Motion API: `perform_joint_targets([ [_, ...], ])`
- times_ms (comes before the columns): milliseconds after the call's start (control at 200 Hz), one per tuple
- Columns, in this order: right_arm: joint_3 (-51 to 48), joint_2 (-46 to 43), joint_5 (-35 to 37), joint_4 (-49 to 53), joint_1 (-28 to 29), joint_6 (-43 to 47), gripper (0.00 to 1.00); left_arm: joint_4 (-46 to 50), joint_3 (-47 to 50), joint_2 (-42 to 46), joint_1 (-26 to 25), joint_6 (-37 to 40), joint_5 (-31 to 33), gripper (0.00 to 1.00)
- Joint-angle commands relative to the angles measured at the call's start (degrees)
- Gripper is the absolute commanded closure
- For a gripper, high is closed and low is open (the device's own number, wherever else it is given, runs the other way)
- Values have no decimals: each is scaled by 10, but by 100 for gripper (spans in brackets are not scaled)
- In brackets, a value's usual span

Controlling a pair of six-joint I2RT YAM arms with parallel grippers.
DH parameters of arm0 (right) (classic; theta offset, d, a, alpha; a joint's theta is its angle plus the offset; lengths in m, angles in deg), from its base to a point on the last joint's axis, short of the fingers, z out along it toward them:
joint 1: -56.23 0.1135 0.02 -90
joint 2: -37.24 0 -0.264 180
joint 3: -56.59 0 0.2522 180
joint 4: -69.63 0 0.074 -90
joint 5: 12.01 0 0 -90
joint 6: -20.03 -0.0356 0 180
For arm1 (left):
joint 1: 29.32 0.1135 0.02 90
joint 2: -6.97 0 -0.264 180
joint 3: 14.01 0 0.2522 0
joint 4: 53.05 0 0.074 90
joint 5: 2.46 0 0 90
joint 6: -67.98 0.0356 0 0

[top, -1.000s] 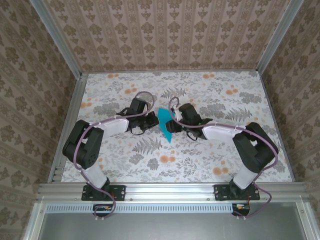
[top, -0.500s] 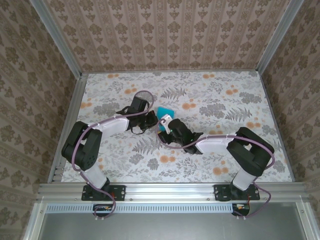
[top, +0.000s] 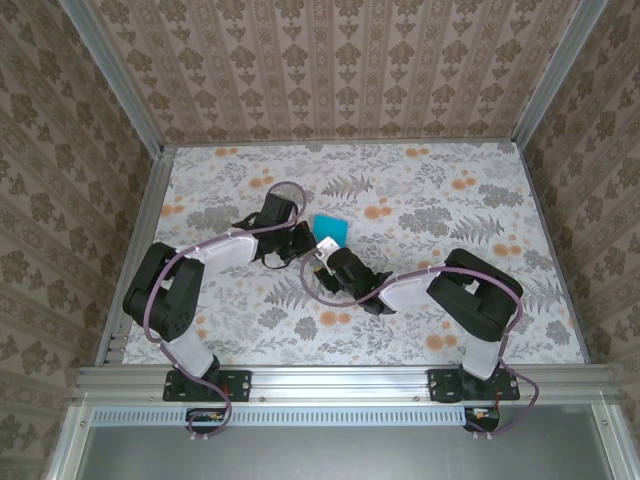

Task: Fold a paper plane with a square sheet of paper (pick it up from the middle)
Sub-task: Fold the wing for the fifth time at the center of the table.

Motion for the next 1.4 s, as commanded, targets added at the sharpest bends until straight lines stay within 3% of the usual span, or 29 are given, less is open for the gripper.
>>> perform_joint_targets([
  [0,17,13,20,-31,-2,4,56,9,-12,18,-2,-10,5,97],
  [495,24,17,-35,-16,-23,-25,85,15,-5,35,12,-7,1,94],
  [650,21,3,-70,-15,-34,-50,93,17,0,45,22,-4,0,85],
  [840,22,-17,-170,-4,-64,-110,99,17,15,70,40,7,5,57],
  [1025,18,-14,-284,-31,-104,-196,100,2,38,101,45,25,27,39],
  [1225,9,-3,-373,-86,-136,-292,100,-48,69,109,44,40,16,37],
  [1395,5,11,-406,-121,-153,-351,100,-88,77,89,40,45,-7,37],
])
